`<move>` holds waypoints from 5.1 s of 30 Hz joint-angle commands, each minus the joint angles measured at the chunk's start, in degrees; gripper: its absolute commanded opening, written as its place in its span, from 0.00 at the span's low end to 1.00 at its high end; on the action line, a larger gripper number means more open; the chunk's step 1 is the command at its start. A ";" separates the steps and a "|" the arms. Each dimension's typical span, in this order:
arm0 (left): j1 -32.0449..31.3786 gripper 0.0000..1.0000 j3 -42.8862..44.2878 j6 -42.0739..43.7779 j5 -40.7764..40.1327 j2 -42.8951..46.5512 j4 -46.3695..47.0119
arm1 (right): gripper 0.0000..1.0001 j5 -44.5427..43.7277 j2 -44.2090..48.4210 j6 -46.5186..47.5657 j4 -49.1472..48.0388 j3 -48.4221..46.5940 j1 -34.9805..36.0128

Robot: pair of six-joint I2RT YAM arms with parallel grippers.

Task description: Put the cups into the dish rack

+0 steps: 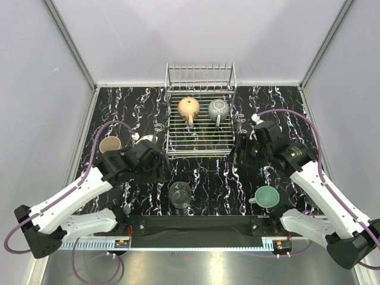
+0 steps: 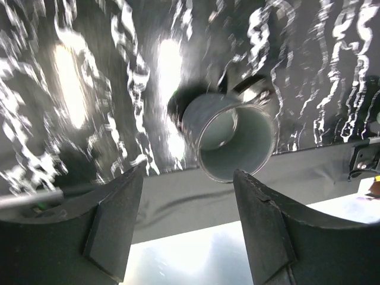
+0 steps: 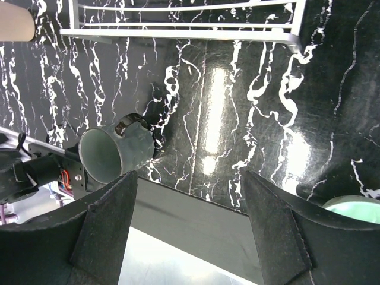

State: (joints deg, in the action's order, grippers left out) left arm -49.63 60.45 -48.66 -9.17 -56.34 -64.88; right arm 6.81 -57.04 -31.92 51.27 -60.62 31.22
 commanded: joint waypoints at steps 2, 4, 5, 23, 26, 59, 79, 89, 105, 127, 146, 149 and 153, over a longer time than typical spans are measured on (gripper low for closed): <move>0.41 0.67 -3.40 -11.44 6.78 -0.70 4.05 | 0.79 2.24 0.44 0.28 -3.19 0.94 -0.20; 0.41 0.68 -4.46 -15.21 6.97 -1.93 4.06 | 0.79 2.51 0.43 0.19 -3.54 0.94 -0.20; 0.32 0.68 -4.81 -16.36 6.10 -2.37 3.89 | 0.79 2.59 0.52 0.11 -3.45 0.86 -0.20; -6.89 0.49 -11.93 -34.47 2.76 -11.78 7.58 | 0.79 4.53 0.52 0.55 -3.98 1.38 -0.20; -6.98 0.43 -13.42 -35.45 1.88 -11.69 7.84 | 0.80 4.79 0.61 0.55 -3.89 1.56 -0.20; -21.39 0.00 2.07 11.46 -31.25 -3.36 24.34 | 0.91 44.07 -0.45 -27.21 -24.27 8.06 -0.11; -21.39 0.00 -15.17 66.76 -18.62 10.62 76.65 | 0.83 49.97 0.61 -54.12 -46.43 13.51 -0.11; -21.30 0.00 -17.38 72.30 -10.18 10.02 80.70 | 0.54 52.17 -0.27 -60.36 -54.69 16.41 -0.11; -21.04 0.49 -14.57 68.81 -13.40 8.53 75.88 | 0.00 46.73 2.45 -56.89 -55.77 16.16 -0.02; 1.18 0.99 1.14 34.60 -20.56 13.73 34.13 | 0.00 -21.91 -23.28 4.41 -32.89 -7.14 9.03; 17.72 0.99 -7.71 31.97 0.20 9.58 43.61 | 0.00 -34.76 -34.81 7.84 -29.64 -12.51 8.60; 17.72 0.99 -8.59 32.40 0.55 10.37 44.14 | 0.00 -33.71 -35.42 7.84 -30.43 -12.07 7.45; 17.72 0.99 -8.85 33.28 -0.58 10.90 44.14 | 0.00 -33.18 -36.57 8.19 -31.84 -11.36 6.05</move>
State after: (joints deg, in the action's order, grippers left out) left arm -32.12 51.68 -16.10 -10.46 -46.57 -24.69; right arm -23.44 -92.92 -24.60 24.45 -69.76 39.00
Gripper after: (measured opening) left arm 0.988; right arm 0.236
